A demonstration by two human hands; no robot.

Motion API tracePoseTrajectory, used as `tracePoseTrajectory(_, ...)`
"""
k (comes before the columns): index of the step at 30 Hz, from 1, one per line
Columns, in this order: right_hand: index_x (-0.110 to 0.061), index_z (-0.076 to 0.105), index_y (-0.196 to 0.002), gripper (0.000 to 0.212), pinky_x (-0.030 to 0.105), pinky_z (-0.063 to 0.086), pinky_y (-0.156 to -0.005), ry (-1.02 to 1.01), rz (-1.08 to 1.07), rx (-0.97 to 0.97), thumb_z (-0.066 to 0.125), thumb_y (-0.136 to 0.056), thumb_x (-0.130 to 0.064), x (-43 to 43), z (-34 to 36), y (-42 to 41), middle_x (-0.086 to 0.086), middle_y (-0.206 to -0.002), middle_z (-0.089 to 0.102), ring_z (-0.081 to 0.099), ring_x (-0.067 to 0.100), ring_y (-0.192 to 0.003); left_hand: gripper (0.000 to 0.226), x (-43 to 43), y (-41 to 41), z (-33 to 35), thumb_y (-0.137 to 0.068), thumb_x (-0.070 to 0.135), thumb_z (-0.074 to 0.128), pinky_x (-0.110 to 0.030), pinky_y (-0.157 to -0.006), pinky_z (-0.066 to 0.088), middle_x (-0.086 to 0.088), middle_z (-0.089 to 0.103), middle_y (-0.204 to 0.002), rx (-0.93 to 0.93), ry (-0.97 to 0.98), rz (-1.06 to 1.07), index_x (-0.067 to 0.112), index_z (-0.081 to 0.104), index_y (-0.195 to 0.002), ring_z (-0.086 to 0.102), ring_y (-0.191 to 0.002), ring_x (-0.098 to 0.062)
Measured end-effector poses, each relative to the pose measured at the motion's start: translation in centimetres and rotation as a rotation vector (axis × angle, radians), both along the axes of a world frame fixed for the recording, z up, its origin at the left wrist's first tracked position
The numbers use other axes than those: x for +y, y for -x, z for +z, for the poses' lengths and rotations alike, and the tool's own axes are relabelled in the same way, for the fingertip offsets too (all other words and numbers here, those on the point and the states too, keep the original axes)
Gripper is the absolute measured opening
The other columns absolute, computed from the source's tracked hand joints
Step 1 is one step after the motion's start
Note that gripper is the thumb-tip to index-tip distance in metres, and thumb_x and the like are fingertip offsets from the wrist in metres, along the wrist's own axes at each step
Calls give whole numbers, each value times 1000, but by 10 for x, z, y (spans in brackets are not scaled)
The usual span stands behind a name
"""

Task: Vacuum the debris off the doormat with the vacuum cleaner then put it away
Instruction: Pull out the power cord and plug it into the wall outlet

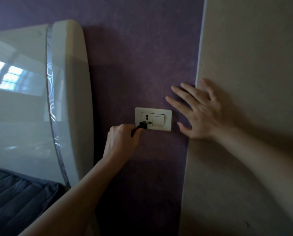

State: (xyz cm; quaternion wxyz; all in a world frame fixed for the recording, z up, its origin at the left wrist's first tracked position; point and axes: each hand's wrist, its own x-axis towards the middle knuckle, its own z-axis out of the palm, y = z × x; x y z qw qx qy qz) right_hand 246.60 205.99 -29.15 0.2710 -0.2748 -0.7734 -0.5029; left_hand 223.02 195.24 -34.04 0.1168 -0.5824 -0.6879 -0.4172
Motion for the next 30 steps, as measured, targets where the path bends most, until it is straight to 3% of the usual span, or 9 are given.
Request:
tracePoseTrajectory(3, -27, 32, -158, 79, 55, -4, -122, 10, 6, -2, 49, -87, -57, -1, 0, 0, 8, -166, 27, 24, 26, -152, 28, 2, -5, 1, -93, 36, 64, -15, -48, 38, 5, 67, -65, 15, -11, 15, 15, 75, -79, 58, -54, -7)
tracePoseTrajectory(7, -28, 35, -157, 77, 55, -4, -122, 9, 12, 7, 50, -87, -57, 0, 0, 1, 7, -165, 29, 26, 26, -152, 32, 2, -8, 1, -94, 37, 63, -28, -55, 48, 2, 68, -66, 38, -5, 3, 12, 73, -77, 61, -57, -13)
tracePoseTrajectory(11, -28, 35, -157, 77, 57, -2, -122, 17, 13, 10, 50, -87, -57, 0, 0, 2, 7, -165, 29, 25, 27, -152, 32, 8, -9, 6, -93, 34, 66, -19, -49, 36, -1, 68, -67, 99, -26, 9, 8, 69, -74, 58, -55, -15)
tracePoseTrajectory(16, -29, 38, -155, 73, 57, -1, -121, -7, 16, 10, 48, -88, -57, 3, -1, 2, 7, -164, 30, 26, 28, -152, 26, 15, -9, 6, -92, 29, 65, -34, -56, 50, -3, 71, -74, 83, -51, -10, 8, 67, -77, 64, -62, -21)
tracePoseTrajectory(20, -28, 42, -153, 71, 57, -1, -121, -22, 35, 18, 48, -88, -57, 4, -3, 2, 8, -163, 33, 28, 28, -151, 28, 14, -15, -4, -99, 33, 55, -16, -49, 29, 0, 68, -75, 98, -27, 33, 11, 67, -86, 48, -57, -9)
tracePoseTrajectory(25, -29, 42, -153, 71, 57, -1, -121, -27, 39, 16, 47, -88, -58, 5, -3, 2, 8, -164, 32, 28, 28, -151, 30, 21, -18, -12, -100, 31, 52, -27, -57, 40, -2, 70, -78, 56, -70, 10, 8, 69, -90, 56, -61, -13)
tracePoseTrajectory(30, -28, 44, -152, 69, 59, 4, -120, -36, 31, 26, 44, -90, -58, 6, -4, 3, 7, -163, 33, 29, 28, -151, 26, 22, -19, -13, -99, 27, 56, -14, -52, 35, 0, 69, -74, 31, -102, -13, 9, 71, -89, 52, -56, -6)
